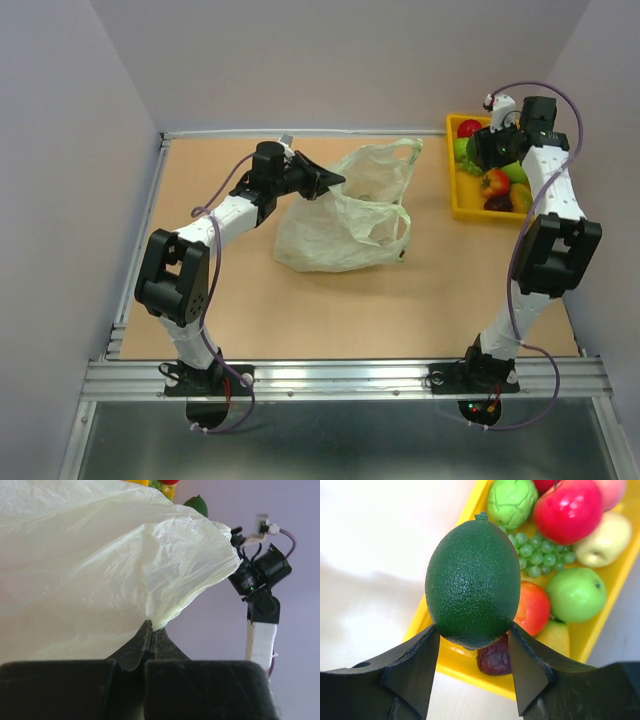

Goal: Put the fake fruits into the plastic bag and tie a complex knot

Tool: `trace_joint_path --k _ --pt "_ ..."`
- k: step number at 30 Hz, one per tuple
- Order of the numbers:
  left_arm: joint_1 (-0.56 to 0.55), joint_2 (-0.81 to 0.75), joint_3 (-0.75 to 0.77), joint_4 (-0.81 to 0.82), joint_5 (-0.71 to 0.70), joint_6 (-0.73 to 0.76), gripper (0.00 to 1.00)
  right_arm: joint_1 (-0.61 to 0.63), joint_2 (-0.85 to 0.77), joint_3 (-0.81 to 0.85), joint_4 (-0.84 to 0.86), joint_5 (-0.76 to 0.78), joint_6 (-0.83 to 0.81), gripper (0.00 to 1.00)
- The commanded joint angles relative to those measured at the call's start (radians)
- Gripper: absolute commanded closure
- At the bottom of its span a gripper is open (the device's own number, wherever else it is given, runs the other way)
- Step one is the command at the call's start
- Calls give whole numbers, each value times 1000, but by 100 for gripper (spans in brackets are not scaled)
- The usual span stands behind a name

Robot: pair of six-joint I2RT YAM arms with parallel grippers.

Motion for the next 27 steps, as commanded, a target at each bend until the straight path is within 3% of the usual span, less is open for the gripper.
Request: trace_joint_path --k 1,7,16,19,23,27 --pt "8 -40 17 41 10 18 100 -7 -161 -96 -39 -93 28 53" --pt "8 -34 17 41 17 11 100 17 -355 -179 -211 -408 71 53" --pt "8 -29 19 47 17 9 100 322 -390 -282 -182 -466 167 56" --pt "8 -28 15 48 16 15 100 347 -332 -253 -105 -379 262 45" --pt "9 -6 29 50 22 9 100 346 -367 -311 -96 -162 273 21" --pt "11 0 35 68 31 11 100 341 -488 -476 -47 -170 281 8"
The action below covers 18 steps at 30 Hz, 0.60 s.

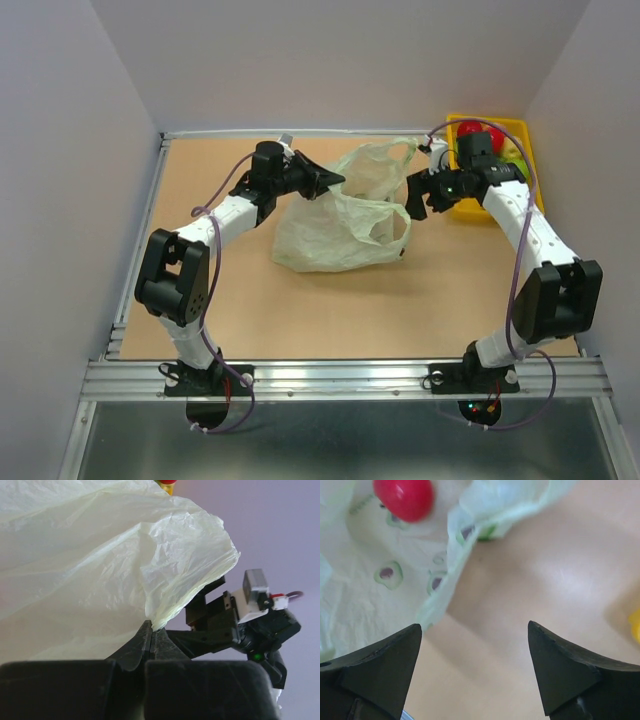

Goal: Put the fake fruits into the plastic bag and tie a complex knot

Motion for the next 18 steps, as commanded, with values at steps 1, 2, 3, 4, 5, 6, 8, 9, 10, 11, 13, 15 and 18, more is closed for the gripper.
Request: trace_joint_path --k 1,2,3,4,5,6,8,9,10,11,13,15,18 --pt "6 -3 34 61 19 14 100 -16 -152 -142 82 65 41 7" --pt "8 -12 29 61 14 14 100 -27 -159 -147 94 46 55 7" --pt "9 -17 22 57 10 19 100 -39 -160 -144 94 25 60 6" --pt "17 -23 20 46 5 25 100 -53 -157 -130 94 -13 67 6" --pt "22 -31 17 46 5 29 100 -66 -152 -121 94 -33 73 7" --pt "29 -34 15 44 8 32 100 -94 -145 -113 96 -46 74 6" --pt "57 -46 9 43 13 37 100 -111 -114 -101 102 -46 61 6" --pt "66 -51 6 43 14 40 100 -114 -103 -99 106 -46 57 6" --pt "78 -55 3 43 16 42 100 -111 -93 -102 116 -44 52 6" --pt "86 -63 2 43 22 46 100 -113 -79 -113 154 -37 69 6" --pt "112 -69 -4 43 25 55 100 -113 -35 -113 198 -26 104 7" --pt "135 -80 -14 43 30 55 100 -113 14 -108 254 -15 167 7" --pt "154 -89 -14 37 34 65 100 -108 64 -120 319 -26 231 6"
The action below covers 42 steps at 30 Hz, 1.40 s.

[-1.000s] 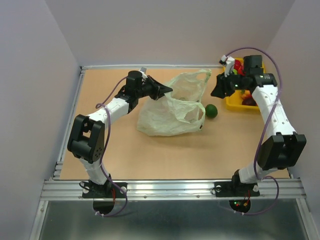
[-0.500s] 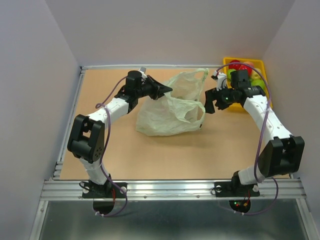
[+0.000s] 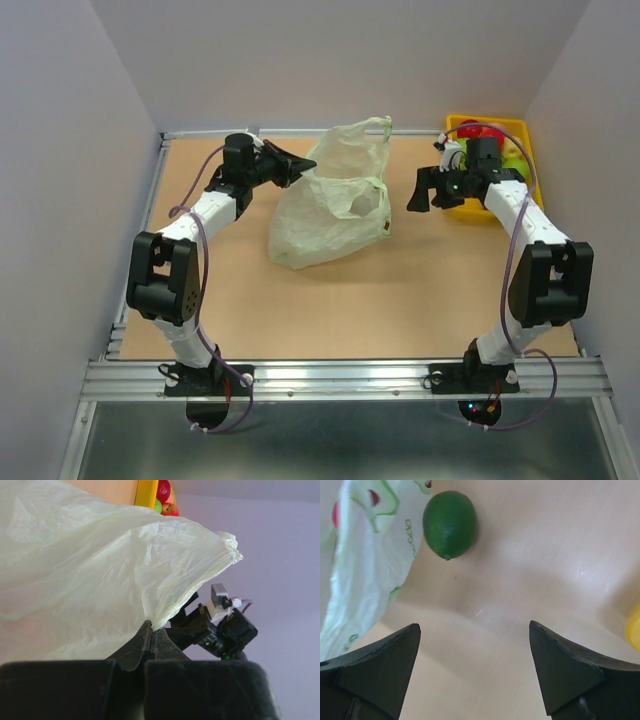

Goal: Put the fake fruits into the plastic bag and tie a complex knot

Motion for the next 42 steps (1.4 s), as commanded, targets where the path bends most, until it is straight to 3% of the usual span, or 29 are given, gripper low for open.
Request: trace_joint_path --k 1,7,15,23,36,42 --pt "22 -79 -14 35 30 39 100 11 57 13 159 -8 117 6" --pt "42 -77 -13 47 31 29 100 99 137 17 289 67 177 2" --pt "70 -88 -11 38 36 29 100 155 274 96 304 91 159 1" --pt "96 -91 -13 41 39 26 100 226 303 64 330 80 113 1" --pt "141 -97 -13 43 50 21 100 238 314 122 354 185 5 0" --pt "168 -85 9 44 57 16 100 243 350 172 349 76 -32 0"
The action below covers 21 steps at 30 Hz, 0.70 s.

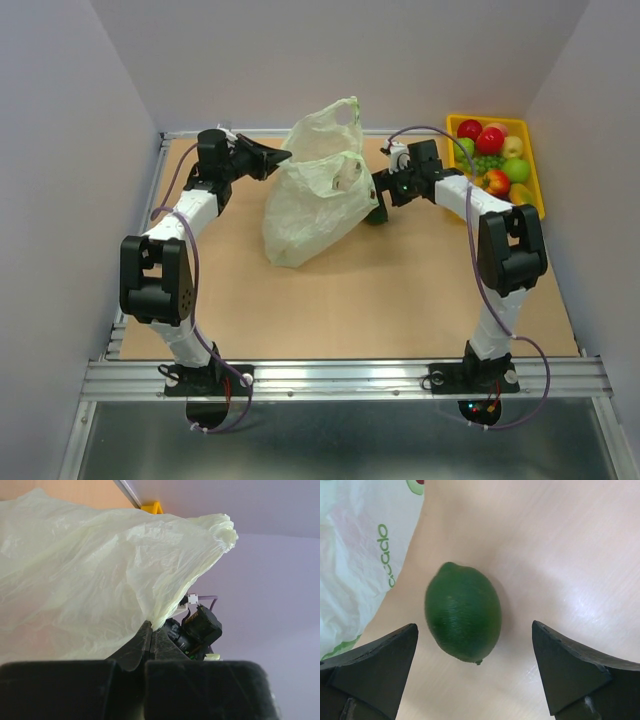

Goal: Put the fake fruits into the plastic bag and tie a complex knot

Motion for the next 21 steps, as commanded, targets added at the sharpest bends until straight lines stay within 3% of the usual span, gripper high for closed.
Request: trace_joint_path --k 1,8,14,17,19,21 --pt "16 -58 12 44 29 2 100 10 43 105 46 -72 -56 0" --pt "16 -61 4 44 28 3 100 27 148 165 3 -109 -54 0" --pt "16 -65 -3 44 31 5 100 30 148 126 1 -77 -28 0" --pt "16 -68 -14 43 44 17 100 30 127 99 1 -54 -23 10" --pt "11 -74 -26 43 49 25 100 28 97 85 1 -34 -16 26" --pt "4 -90 -36 38 60 36 100 28 63 79 1 -8 -8 36"
